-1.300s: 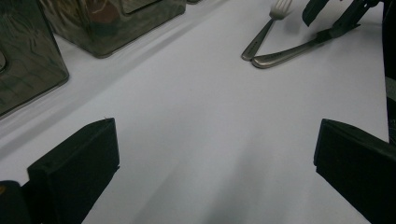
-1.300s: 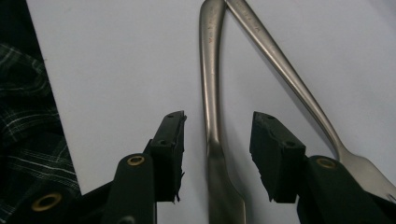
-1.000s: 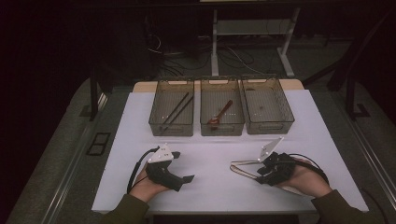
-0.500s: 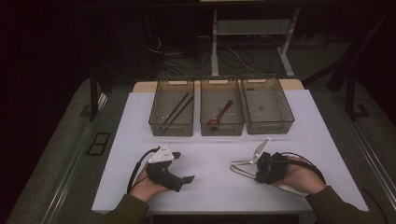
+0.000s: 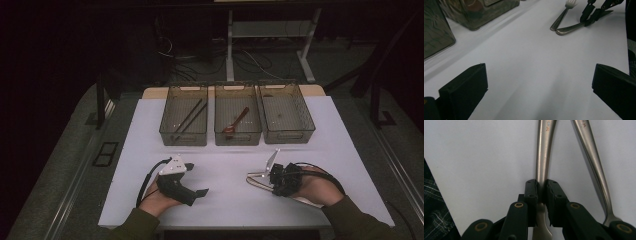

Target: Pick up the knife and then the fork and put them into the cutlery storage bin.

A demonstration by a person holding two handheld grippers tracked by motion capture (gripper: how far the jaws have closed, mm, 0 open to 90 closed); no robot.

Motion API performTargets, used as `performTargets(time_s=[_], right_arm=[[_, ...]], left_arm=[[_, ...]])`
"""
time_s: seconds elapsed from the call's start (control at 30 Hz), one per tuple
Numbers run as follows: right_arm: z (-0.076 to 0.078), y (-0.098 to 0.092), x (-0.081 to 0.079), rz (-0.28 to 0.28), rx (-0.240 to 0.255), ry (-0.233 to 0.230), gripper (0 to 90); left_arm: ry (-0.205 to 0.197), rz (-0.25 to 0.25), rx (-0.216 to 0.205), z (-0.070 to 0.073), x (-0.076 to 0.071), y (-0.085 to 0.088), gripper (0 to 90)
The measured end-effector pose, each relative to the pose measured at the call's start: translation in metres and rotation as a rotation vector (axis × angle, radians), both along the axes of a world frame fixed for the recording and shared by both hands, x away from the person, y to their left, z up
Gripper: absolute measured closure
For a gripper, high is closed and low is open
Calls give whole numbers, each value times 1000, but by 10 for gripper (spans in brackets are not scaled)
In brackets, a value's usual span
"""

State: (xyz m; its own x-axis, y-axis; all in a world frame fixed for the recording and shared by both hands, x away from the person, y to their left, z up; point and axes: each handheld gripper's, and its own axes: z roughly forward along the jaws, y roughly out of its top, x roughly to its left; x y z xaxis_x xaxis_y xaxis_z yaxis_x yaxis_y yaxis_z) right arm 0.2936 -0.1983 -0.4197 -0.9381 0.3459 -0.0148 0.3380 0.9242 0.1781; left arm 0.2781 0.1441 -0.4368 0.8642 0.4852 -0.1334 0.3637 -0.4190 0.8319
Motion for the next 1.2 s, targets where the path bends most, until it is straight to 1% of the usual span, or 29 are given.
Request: performTargets(time_s=[0.13, 0.17, 0.23, 0.3, 0.33, 0.43, 0.5, 0.6, 0.77, 0.83, 0.87, 0.9, 1.0, 1.13, 1.2], right_arm=[[1, -1, -1, -8, 8, -4, 785], [1, -2, -1, -6, 17, -3, 785], [2, -4, -1, -17, 40, -7, 786], [4, -6, -2, -38, 74, 5, 787], [5, -8, 0, -30, 82, -6, 793], [11, -15, 1, -57, 129, -20, 815], [13, -18, 2, -69, 155, -5, 816], [12, -22, 3, -70, 174, -4, 816], [17, -25, 4, -91, 222, 0, 817], [18, -27, 4, -90, 227, -1, 817], [18, -27, 3, -88, 223, 8, 817], [16, -26, 3, -83, 217, 7, 817], [10, -23, 2, -79, 177, 7, 817], [10, -22, 2, -70, 173, 3, 816], [9, -22, 3, -69, 172, 9, 815]], left_arm=[[0, -3, -1, 0, 0, 0, 0], [0, -3, -1, 0, 0, 0, 0], [0, -4, -3, 0, 0, 0, 0], [-1, -3, -6, 1, 0, 0, 0], [-1, -4, -7, 1, 0, 0, 0], [-1, -3, -9, 1, 0, 0, 0], [-2, -5, -9, 1, 0, 0, 0], [-3, -6, -11, 1, 0, 0, 0], [-1, -6, -11, 1, 0, 0, 0], [-2, -7, -10, 1, 0, 0, 0], [-1, -7, -10, 1, 0, 0, 0], [-2, -7, -10, 1, 0, 0, 0], [-2, -7, -11, 1, 0, 0, 0], [-1, -8, -8, 1, 0, 0, 0], [-2, -11, -7, 1, 0, 0, 0]])
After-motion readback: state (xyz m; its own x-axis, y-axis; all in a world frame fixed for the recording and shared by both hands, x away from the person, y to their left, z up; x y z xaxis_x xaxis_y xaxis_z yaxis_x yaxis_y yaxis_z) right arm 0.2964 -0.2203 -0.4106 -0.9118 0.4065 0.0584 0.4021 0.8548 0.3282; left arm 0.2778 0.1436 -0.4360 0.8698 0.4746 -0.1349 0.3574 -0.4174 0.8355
